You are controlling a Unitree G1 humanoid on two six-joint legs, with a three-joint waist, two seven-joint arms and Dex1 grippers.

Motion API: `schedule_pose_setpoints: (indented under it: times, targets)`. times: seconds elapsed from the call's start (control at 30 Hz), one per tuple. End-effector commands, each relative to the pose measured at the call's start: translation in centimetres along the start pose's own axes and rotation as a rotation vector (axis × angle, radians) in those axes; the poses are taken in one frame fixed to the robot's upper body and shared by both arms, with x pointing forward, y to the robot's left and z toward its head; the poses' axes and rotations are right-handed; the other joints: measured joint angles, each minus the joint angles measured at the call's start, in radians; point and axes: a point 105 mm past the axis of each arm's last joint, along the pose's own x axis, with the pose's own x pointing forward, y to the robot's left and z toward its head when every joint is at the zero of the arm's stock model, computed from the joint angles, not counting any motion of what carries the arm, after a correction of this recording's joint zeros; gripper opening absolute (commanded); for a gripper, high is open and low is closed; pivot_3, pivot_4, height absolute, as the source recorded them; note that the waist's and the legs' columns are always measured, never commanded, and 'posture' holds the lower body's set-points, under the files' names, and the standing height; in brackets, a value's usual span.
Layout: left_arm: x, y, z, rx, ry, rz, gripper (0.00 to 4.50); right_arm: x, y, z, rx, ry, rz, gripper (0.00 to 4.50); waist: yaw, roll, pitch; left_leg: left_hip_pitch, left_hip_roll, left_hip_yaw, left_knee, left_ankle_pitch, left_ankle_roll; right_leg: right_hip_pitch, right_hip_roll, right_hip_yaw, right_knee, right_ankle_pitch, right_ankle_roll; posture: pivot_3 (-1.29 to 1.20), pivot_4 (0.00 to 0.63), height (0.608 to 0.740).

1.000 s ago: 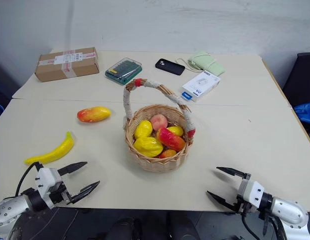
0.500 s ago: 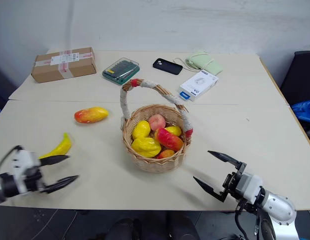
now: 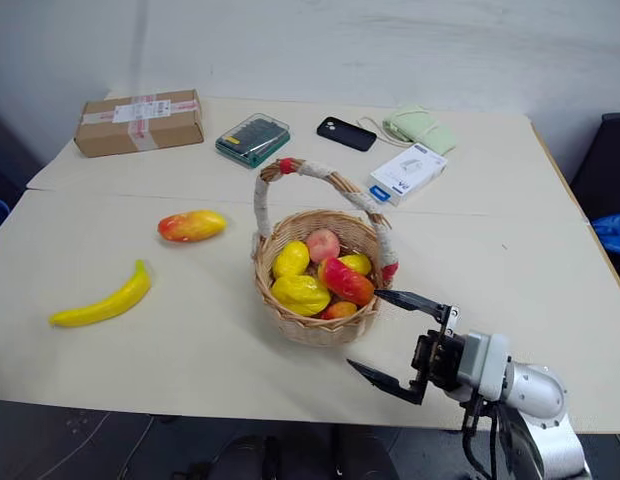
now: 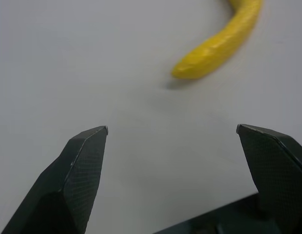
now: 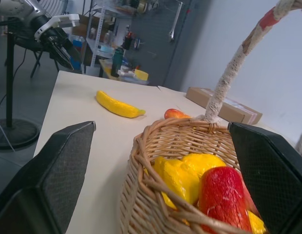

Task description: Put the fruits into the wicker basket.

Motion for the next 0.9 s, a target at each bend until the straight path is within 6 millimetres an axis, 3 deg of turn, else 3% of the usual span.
schedule_pose_setpoints:
  times: [0.03,0.17,0.33,0.43,0.57,0.7,0.8,0.9]
  targets:
    - [3.1,-1.7,4.3,0.154,0.027,-0.187,4.46,0.5,-0.3,0.8,-0.008,-0.019,0.011,4.5,0.001,0.0,0.0,-0.003,0.001,0.001,0.0,0.002,-0.001,-0.002,-0.004,-0.006,0.0,-0.001,-0.001,0.0,0.15,0.74]
    - [8.4,-2.2,5.4,0.186,0.095,-0.223,4.46,0.6,-1.2,0.2,-0.038,-0.003,-0.012,4.5,0.013,0.0,0.0,-0.005,0.001,0.003,0.0,0.006,0.001,0.0,-0.009,-0.01,0.0,0.0,0.0,0.0,0.15,0.74]
    - [11.7,-1.6,5.0,0.207,0.189,-0.255,4.46,0.7,-2.0,0.3,-0.056,0.0,-0.034,4.5,-0.003,0.004,0.002,-0.006,0.001,0.009,0.0,0.01,0.007,-0.003,-0.006,-0.006,0.001,0.002,0.004,0.0,0.15,0.74]
    - [12.2,-1.7,4.2,0.212,0.239,-0.301,3.93,0.3,-2.5,0.6,-0.048,0.012,-0.065,4.5,-0.009,0.003,0.002,-0.009,0.004,0.009,0.0,0.011,0.005,-0.007,-0.003,-0.006,0.003,0.001,0.006,0.0,0.15,0.74]
    - [12.4,-2.2,3.2,0.21,0.263,-0.359,2.72,-0.6,-2.7,1.1,-0.027,0.023,-0.084,4.5,-0.005,0.003,0.002,-0.019,0.004,0.01,0.005,0.014,0.0,-0.017,-0.003,-0.005,0.007,0.001,0.006,0.0,0.15,0.74]
    - [12.5,-2.4,2.3,0.255,0.288,-0.385,1.5,-2.3,-1.6,0.9,-0.027,0.078,-0.062,4.5,-0.003,0.003,0.001,-0.018,0.003,0.01,0.007,0.014,0.001,-0.016,-0.004,-0.004,0.008,0.001,0.008,0.0,0.15,0.74]
    - [12.7,-3.0,3.0,0.304,0.237,-0.423,0.6,-2.9,-1.0,1.0,-0.01,0.079,-0.058,4.5,-0.004,0.003,0.002,-0.018,0.003,0.01,0.007,0.014,0.004,-0.015,-0.005,-0.004,0.01,0.002,0.008,0.0,0.15,0.74]
    - [13.0,-4.7,6.0,0.362,0.081,-0.495,0.48,-3.1,-0.9,1.2,-0.028,0.083,-0.044,4.5,-0.003,0.003,0.001,-0.017,0.002,0.01,0.008,0.014,0.005,-0.016,-0.005,-0.004,0.014,0.002,0.009,0.0,0.15,0.74]
